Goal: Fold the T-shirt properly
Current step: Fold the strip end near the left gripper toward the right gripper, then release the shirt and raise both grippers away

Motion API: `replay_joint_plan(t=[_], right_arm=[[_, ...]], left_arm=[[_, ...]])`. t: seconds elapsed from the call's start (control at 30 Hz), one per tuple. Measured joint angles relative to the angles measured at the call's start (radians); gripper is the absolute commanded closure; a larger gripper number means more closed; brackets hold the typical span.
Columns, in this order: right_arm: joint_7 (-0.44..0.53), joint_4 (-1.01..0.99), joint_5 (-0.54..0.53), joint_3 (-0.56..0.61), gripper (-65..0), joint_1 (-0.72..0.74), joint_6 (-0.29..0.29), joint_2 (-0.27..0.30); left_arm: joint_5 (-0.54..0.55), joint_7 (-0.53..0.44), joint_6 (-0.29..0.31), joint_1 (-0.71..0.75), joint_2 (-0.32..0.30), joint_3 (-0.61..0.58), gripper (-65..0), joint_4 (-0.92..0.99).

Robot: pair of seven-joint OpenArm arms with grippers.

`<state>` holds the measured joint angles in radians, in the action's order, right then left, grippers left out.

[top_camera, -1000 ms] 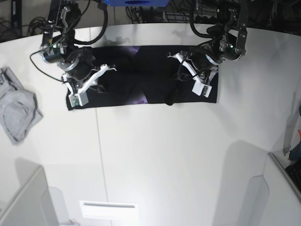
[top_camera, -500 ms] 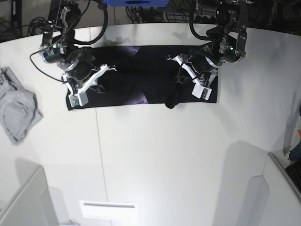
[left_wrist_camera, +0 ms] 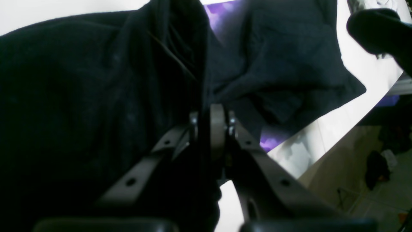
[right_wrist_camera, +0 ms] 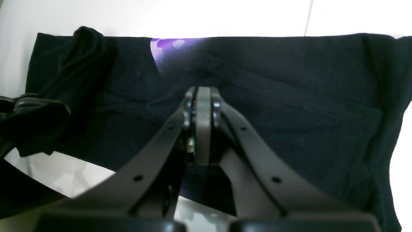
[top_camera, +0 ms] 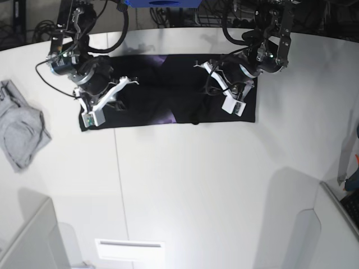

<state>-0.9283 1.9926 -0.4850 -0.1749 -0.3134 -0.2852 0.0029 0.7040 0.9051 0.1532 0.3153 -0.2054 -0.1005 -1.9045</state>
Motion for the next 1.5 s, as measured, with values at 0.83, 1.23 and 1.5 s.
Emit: replay_joint_plan(t=[0.83,1.23,1.5], right_arm=[[0.0,0.0,0.0,0.0,0.0,0.0,0.0,0.0],[-0.007,0.0,-0.001,-0.003,0.0,0.004,0.0,0.0],[-0.259,-0.003,-0.248,-0.349,-33.6,0.1,0.0,0.029]], left_arm=[[0.0,-0.003,0.0,-0.002,0.0,-0.006,0.0,0.0],[-0.001,-0.008,-0.004,-0.068,0.014,-0.122,-37.7,0.026],[0.019,-0.019,0.011,0.013,-0.029,0.131,0.0,-0.016]])
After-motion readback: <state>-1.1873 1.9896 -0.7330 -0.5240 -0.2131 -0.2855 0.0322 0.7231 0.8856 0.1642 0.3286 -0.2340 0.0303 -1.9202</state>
